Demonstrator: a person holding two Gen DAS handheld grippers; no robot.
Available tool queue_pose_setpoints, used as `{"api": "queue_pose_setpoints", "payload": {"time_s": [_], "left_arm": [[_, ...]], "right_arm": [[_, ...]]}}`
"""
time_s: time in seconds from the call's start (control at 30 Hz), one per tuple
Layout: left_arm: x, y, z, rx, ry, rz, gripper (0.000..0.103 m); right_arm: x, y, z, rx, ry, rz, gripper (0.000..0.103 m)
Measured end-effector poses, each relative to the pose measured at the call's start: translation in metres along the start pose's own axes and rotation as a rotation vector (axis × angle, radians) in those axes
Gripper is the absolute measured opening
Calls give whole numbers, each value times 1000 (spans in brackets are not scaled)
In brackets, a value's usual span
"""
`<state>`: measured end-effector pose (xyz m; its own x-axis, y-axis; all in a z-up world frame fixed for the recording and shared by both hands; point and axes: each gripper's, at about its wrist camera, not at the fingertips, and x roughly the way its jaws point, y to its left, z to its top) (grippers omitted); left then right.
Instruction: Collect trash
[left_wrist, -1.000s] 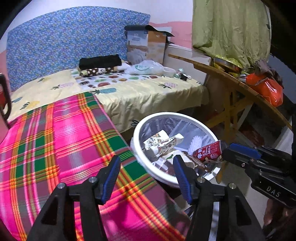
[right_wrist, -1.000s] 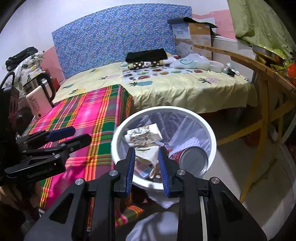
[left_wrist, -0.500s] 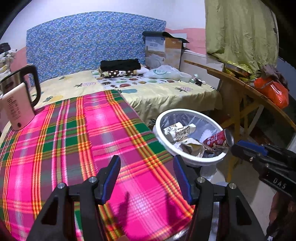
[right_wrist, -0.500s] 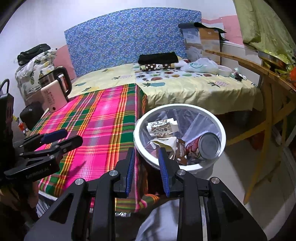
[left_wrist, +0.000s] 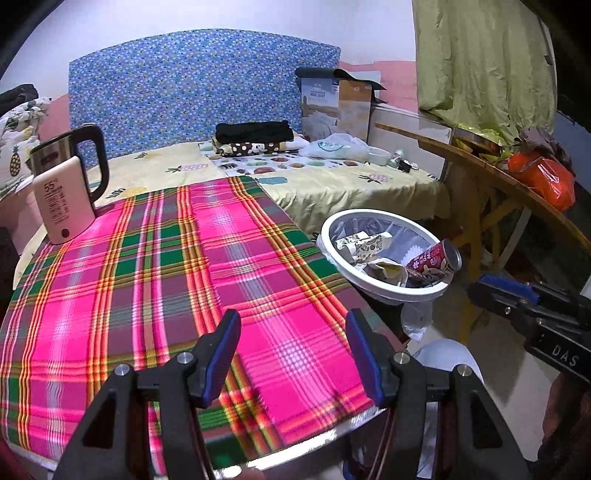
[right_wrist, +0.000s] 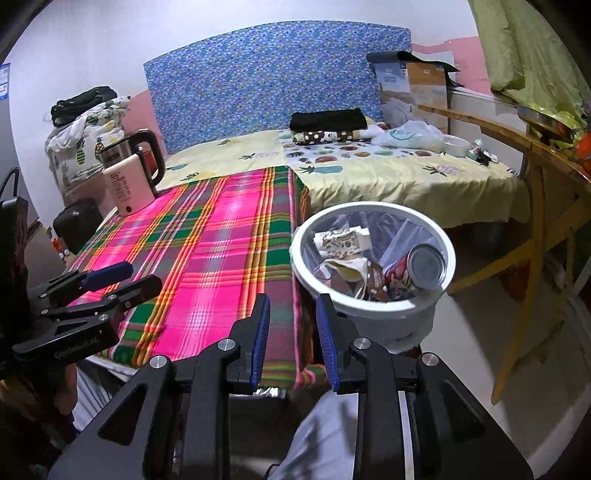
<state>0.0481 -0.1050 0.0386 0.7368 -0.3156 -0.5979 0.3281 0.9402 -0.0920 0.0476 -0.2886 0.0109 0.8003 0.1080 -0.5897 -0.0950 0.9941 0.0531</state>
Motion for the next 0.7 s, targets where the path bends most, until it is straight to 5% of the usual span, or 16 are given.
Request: {"api": "queue_pose_setpoints", "payload": {"time_s": [0.7], "left_arm": [[-14, 5, -18, -41, 15, 45, 61]], "right_arm": [[-5, 12, -12, -12, 4, -1, 27]]}}
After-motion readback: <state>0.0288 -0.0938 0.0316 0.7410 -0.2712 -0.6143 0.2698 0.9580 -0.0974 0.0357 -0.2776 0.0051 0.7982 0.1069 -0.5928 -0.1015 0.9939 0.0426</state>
